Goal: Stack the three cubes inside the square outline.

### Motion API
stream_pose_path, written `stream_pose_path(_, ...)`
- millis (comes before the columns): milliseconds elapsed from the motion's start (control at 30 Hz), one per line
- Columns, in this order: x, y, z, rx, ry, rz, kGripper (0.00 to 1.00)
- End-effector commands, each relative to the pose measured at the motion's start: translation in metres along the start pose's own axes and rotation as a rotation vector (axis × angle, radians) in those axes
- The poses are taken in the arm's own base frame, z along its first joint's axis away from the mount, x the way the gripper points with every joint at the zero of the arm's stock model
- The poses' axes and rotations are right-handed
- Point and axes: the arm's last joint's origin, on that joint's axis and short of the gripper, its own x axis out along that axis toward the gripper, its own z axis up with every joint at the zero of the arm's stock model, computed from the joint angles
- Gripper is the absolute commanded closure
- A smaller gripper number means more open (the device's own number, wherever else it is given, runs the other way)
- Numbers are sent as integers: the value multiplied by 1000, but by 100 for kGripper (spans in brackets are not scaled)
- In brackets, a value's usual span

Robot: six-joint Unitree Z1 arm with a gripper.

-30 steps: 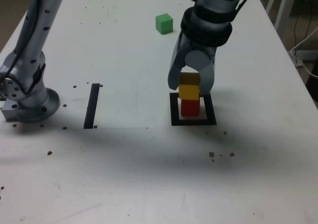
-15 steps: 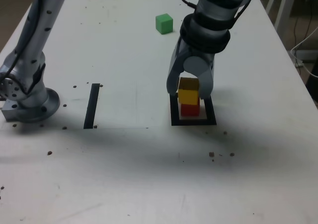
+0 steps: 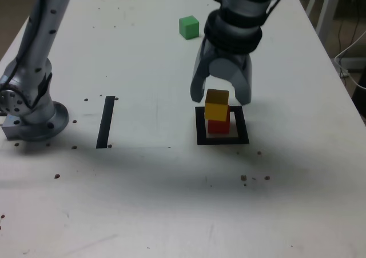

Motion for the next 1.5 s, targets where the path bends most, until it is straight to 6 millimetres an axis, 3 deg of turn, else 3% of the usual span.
stream_pose_path(0,-6,4,-8,-8,-13,6,1)
stream_pose_path(333,-9,34,-34,-61,-5,4,1)
stream_pose_path(900,-6,112,-71,-161,18,-11,0)
stream_pose_path(1467,22,188,-78,-264,44,-74,0)
